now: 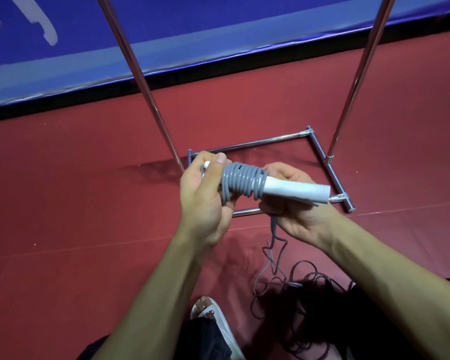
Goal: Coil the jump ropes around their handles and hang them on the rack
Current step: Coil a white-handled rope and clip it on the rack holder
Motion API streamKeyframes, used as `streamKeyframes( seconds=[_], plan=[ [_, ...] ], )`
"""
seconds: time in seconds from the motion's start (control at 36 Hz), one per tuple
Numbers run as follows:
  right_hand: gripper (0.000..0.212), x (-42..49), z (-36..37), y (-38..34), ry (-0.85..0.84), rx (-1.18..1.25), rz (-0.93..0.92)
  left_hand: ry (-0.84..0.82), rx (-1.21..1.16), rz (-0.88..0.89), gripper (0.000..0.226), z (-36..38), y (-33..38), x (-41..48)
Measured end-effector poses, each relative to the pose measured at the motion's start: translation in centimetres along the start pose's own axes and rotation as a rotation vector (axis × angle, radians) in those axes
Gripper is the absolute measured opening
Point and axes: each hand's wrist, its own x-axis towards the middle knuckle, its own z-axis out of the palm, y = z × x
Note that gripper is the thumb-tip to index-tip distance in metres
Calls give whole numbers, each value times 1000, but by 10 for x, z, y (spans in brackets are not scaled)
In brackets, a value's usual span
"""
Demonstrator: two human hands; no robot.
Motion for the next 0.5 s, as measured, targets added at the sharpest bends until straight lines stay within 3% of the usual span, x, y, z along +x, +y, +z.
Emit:
streamKeyframes(
  seconds=[0.08,0.14,0.25,0.33,0.42,0.5],
  plan=[
    [42,0,5,8,27,-54,-179,39,-10,36,23,1,5,2],
    [47,-1,7,11,42,-93,-175,120,-27,42,30,1,6,5],
    [19,-3,9,19,125,-211,-89,356,-34,22,34,0,3,13],
    [22,-7,10,24,140,-337,-58,573,-6,41,32,-11,-2,26],
    [34,-12,10,19,89,-573,24,680,255,207,28,-30,-1,38],
    [41,-16,12,4,109,-1006,15,620,620,345,27,-38,2,39]
  ],
)
